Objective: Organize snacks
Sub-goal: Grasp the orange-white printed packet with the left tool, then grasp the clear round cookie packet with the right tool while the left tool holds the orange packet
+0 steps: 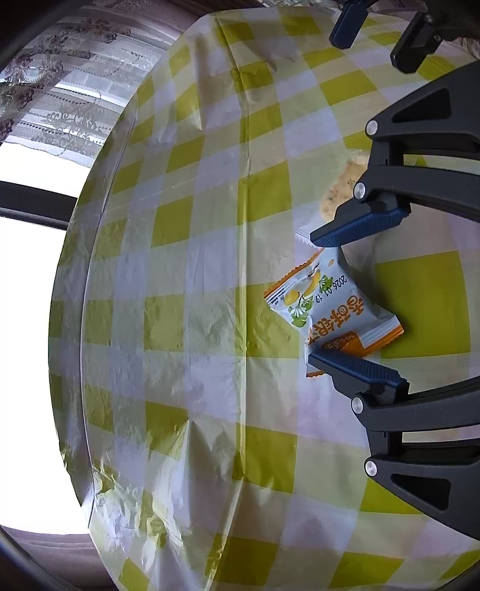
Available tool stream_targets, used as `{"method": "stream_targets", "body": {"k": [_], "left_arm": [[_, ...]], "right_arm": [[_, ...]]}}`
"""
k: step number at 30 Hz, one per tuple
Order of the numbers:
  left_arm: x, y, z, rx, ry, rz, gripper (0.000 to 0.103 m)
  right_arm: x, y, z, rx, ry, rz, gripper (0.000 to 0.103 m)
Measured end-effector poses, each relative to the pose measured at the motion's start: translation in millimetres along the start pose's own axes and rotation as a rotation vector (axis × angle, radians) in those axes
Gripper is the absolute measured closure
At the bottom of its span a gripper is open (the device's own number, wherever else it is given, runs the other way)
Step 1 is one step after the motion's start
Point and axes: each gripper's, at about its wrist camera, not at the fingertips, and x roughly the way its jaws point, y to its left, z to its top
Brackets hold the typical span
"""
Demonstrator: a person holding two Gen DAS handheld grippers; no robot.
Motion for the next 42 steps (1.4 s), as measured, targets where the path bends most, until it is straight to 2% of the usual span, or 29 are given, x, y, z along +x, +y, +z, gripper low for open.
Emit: {"method": "stream_targets", "body": {"k": [6, 13, 14, 16, 20, 22, 23, 25, 27, 30, 33, 35, 38, 40, 42], "left_arm": [[-3, 10, -4, -0.006, 0.002, -0.069, 0.045], [-6, 28, -7, -0.047, -0.005, -0.072, 0.043], [-7, 33, -7, -0.064, -0.007, -0.081, 0.042], [-10, 41, -6, -0.102, -0.013, -0.097, 0.031], [-18, 47, -7, -0.089, -0.039, -0.102, 0.027], [-21, 47, -9, -0.051, -0.047, -0.08, 0.019], [-21, 48, -10, -0.043, -0.045, -0.075, 0.019], [-19, 54, -10, -0.075, -0.029, -0.107, 0.019], [-17, 56, -10, -0.104, -0.02, -0.154, 0.019], [-17, 52, -9, -0.098, -0.025, -0.142, 0.019], [-9, 57, -10, -0.15, -0.013, -0.182, 0.02], [-3, 56, -10, -0.158, -0.006, -0.18, 0.021], [1, 42, -8, -0.088, -0.002, -0.111, 0.03], [3, 35, -8, -0.053, 0.009, -0.099, 0.054], [2, 33, -9, -0.05, 0.01, -0.092, 0.056]], "right_arm": [[40, 27, 16, -0.086, 0.03, 0.018, 0.029], [77, 47, 25, -0.137, 0.064, 0.026, 0.029], [82, 50, 26, -0.141, 0.068, 0.029, 0.029], [89, 54, 28, -0.147, 0.074, 0.031, 0.029], [98, 57, 29, -0.135, 0.076, 0.029, 0.029], [99, 55, 30, -0.117, 0.074, 0.031, 0.034], [99, 53, 30, -0.109, 0.074, 0.032, 0.038], [99, 49, 31, -0.084, 0.07, 0.029, 0.045], [97, 45, 32, -0.058, 0.063, 0.008, 0.06], [96, 36, 32, -0.019, 0.054, -0.021, 0.063], [94, 29, 31, 0.023, 0.05, -0.044, 0.063], [93, 28, 30, 0.027, 0.045, -0.052, 0.063], [91, 27, 28, 0.037, 0.042, -0.067, 0.063], [89, 27, 25, 0.043, 0.042, -0.083, 0.063], [86, 25, 22, 0.049, 0.044, -0.098, 0.063]]}}
